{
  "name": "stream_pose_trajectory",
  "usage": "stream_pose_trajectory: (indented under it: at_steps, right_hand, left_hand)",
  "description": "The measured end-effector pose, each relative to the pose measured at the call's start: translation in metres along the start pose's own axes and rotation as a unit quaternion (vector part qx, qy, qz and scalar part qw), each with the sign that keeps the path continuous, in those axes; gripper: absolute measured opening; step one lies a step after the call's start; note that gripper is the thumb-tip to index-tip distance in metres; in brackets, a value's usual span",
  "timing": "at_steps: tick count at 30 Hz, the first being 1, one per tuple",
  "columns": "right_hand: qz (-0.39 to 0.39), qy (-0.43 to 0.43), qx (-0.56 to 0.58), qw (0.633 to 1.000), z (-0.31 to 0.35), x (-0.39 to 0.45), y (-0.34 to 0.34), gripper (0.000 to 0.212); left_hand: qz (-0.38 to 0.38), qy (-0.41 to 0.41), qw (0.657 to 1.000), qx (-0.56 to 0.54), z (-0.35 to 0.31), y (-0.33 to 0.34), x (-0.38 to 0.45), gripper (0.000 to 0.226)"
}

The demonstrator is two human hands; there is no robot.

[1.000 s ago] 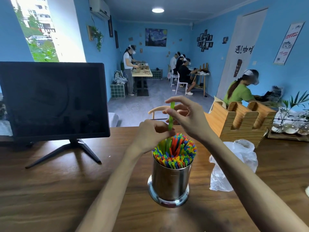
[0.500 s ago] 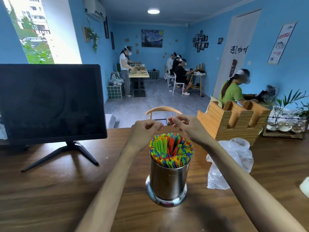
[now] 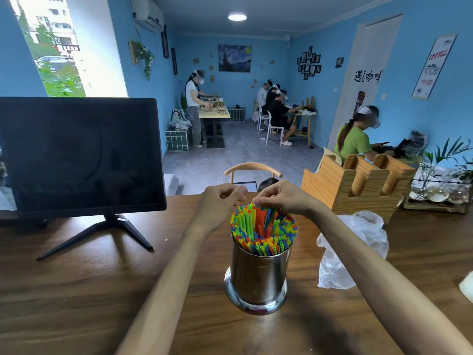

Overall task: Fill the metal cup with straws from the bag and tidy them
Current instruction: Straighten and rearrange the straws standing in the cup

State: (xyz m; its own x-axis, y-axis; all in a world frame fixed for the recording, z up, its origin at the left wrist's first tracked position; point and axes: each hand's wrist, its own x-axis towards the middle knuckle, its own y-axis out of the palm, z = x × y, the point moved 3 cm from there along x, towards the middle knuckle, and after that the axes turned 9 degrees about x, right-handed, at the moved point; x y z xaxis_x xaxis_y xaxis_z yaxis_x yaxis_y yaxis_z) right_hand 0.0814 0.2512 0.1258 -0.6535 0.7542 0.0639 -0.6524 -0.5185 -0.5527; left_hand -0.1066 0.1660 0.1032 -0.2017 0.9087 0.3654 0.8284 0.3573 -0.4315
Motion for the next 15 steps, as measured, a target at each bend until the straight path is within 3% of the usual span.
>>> stream_pose_trajectory:
  at_steps: [7, 15]
  right_hand:
    - [-0.001, -0.016, -0.055, 0.998, 0.011, 0.003, -0.005, 0.025]
    - [-0.154, -0.119, -0.04, 0.98, 0.05, -0.008, -0.036, 0.011]
  left_hand:
    - [0.017, -0.002, 1.0, 0.014, 0.0, -0.001, -0.005, 0.024]
    - [0.015, -0.001, 1.0, -0.005, -0.008, -0.004, -0.004, 0.021]
